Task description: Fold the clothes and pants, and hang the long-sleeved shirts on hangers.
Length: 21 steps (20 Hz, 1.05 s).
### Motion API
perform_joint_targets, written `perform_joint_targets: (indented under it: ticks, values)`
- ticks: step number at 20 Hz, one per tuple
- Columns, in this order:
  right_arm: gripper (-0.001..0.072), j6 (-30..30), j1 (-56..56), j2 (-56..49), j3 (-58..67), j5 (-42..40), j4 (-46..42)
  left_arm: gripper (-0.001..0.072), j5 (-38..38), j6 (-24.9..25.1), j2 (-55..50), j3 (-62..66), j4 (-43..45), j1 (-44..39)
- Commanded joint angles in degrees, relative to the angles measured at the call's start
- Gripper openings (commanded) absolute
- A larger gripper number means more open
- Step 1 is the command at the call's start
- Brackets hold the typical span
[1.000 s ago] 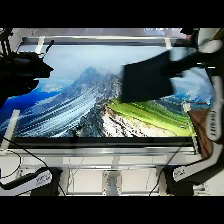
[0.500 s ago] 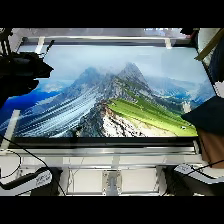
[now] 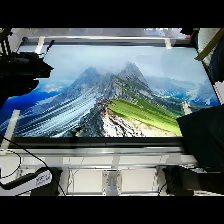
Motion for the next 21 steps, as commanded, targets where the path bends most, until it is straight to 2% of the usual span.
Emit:
perform_joint_targets:
  ticks: [1,3,6,8,9,12,15,17,21]
  values:
    - [0.0282,5.3,-3.8,0.4,5.7,0.4,1.6,0.0037,0.0,0.0,0.0,0.0,0.0,0.0]
    - [0.0282,7.1,-3.2,2.5,12.0,0.2,11.6,0.0037,0.0,0.0,0.0,0.0,0.0,0.0]
    - [0.0282,7.4,2.2,9.7,15.3,-11.4,34.5,0.0037,-0.1,0.0,0.0,0.0,0.0,0.0]
    - [0.0281,7.1,11.0,14.1,15.3,-18.2,42.7,0.0037,0.0,0.0,0.0,0.0,0.0,0.0]
    - [0.0280,5.4,16.1,15.5,15.3,-18.7,44.1,0.0038,0.0,0.0,0.0,0.0,0.0,0.0]
    - [0.0269,-0.4,35.6,18.0,15.3,-14.1,42.1,0.0037,0.0,0.0,0.0,0.0,0.0,0.0]
    - [0.0266,-0.7,55.7,18.0,15.2,-9.4,35.6,0.0037,0.0,0.0,0.0,0.0,0.0,0.0]
    - [0.0037,-0.7,68.4,18.0,15.2,-7.4,29.9,0.0038,0.0,0.0,0.0,0.0,0.0,0.0]
    - [0.0031,0.3,85.1,17.7,15.2,-8.4,24.8,0.0038,0.0,0.0,0.0,0.0,0.0,0.0]
